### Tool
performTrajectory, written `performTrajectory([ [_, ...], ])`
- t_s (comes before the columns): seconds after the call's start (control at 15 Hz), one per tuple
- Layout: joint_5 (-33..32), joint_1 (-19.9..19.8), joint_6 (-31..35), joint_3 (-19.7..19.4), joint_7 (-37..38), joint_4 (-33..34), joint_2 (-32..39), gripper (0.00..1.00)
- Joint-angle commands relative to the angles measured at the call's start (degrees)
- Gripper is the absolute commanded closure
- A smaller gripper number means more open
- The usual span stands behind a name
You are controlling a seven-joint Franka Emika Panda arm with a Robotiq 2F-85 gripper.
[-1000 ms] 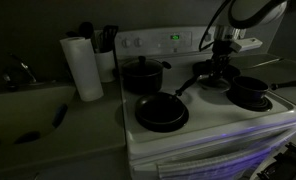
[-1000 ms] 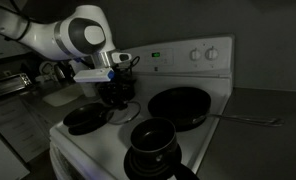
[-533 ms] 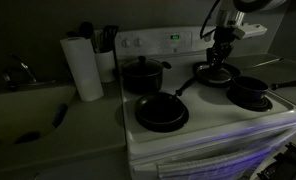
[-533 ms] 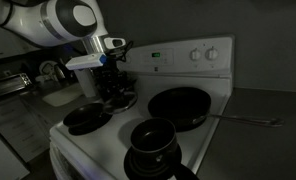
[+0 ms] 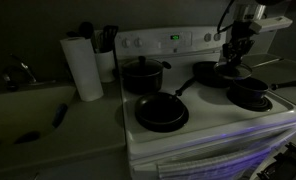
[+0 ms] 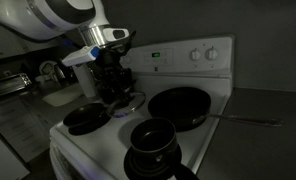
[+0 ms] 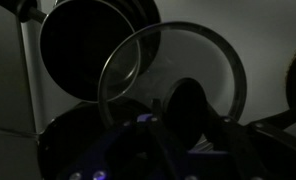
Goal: Put the lid on to the pot on the front left stove plate.
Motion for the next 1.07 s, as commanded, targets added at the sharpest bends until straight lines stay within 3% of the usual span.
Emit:
performTrajectory([
  [0.0,-1.1,-2.3,-0.9,-0.4,2.8,-5.4,-5.7,0.86],
  [0.27,-2.5,-4.8,-1.4,-0.3,7.2,-9.7,-10.5,0.86],
  [0.6,-9.5,-10.1,0.8,0.3,17.8,-13.7,-12.9,0.86],
  [1.0,-14.7,-12.2,8.9,0.5,25.7,-16.3,-11.7,0.86],
])
